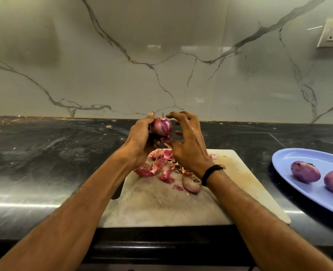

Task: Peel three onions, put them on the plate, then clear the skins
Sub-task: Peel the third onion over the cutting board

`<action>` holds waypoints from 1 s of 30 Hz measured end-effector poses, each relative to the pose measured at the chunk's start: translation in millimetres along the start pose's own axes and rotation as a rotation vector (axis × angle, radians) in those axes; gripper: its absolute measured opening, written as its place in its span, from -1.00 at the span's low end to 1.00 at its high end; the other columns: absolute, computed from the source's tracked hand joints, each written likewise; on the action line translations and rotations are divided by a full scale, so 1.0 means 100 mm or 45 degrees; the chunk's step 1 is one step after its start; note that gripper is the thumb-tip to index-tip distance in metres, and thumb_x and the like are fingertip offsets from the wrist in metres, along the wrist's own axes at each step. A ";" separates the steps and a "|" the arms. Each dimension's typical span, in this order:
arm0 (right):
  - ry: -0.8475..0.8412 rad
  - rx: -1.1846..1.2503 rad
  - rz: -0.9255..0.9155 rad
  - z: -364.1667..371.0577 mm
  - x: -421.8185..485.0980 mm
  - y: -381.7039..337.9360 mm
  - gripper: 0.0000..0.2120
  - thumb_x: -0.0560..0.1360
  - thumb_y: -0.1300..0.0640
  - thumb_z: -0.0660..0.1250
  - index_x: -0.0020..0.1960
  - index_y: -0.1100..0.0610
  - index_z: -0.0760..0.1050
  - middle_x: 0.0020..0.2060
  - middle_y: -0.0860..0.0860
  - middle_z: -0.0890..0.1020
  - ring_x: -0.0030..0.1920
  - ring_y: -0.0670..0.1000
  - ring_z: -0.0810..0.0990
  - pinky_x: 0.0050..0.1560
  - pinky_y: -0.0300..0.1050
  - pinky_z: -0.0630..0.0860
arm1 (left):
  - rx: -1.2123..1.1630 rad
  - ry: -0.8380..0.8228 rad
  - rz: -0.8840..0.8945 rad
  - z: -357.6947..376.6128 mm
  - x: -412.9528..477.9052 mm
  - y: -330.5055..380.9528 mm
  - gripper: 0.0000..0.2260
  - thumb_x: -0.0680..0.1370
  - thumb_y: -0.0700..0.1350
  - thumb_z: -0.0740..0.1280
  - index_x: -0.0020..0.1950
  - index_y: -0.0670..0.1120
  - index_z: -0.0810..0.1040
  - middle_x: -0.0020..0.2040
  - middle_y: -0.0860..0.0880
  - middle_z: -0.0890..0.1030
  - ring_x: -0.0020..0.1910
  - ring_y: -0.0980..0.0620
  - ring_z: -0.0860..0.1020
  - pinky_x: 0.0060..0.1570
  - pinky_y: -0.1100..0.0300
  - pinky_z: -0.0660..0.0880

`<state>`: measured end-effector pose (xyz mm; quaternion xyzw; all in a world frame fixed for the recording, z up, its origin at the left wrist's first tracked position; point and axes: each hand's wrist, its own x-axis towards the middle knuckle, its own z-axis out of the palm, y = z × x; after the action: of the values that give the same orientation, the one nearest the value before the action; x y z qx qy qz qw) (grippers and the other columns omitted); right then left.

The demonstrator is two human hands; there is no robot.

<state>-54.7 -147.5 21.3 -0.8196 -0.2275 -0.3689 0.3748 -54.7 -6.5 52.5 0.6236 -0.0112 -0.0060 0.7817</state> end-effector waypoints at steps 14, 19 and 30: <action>0.105 0.039 -0.094 -0.07 -0.01 -0.01 -0.75 0.50 0.22 0.42 0.14 0.18 0.48 0.02 0.05 0.57 -0.04 -0.03 0.59 0.02 -0.32 0.54 | 0.320 -0.093 0.199 0.02 0.03 -0.02 -0.39 0.58 0.36 0.17 0.04 -0.15 0.69 -0.08 -0.15 0.72 -0.07 -0.04 0.68 -0.05 0.09 0.59; 0.171 -0.001 -0.106 -0.07 -0.01 0.00 -0.92 0.51 0.26 0.38 -0.02 0.21 0.49 -0.11 0.05 0.56 -0.12 -0.01 0.54 -0.09 -0.17 0.55 | 0.265 -0.059 0.209 -0.02 0.05 -0.03 -0.40 0.52 0.39 0.23 0.06 -0.14 0.69 -0.03 -0.18 0.72 0.04 -0.17 0.69 0.17 -0.16 0.60; 0.211 0.009 -0.096 -0.08 -0.01 0.00 -0.80 0.40 0.34 0.42 -0.05 0.22 0.44 -0.17 0.02 0.52 -0.19 -0.06 0.48 -0.20 -0.30 0.48 | 0.153 -0.018 0.231 0.01 0.05 -0.04 -0.34 0.56 0.34 0.20 0.04 -0.29 0.64 -0.15 -0.14 0.71 -0.20 0.00 0.66 -0.10 0.07 0.58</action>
<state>-59.0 -153.7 23.8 -0.7756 -0.2279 -0.4486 0.3812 -49.8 -8.9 49.2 0.6657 -0.0735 0.0610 0.7401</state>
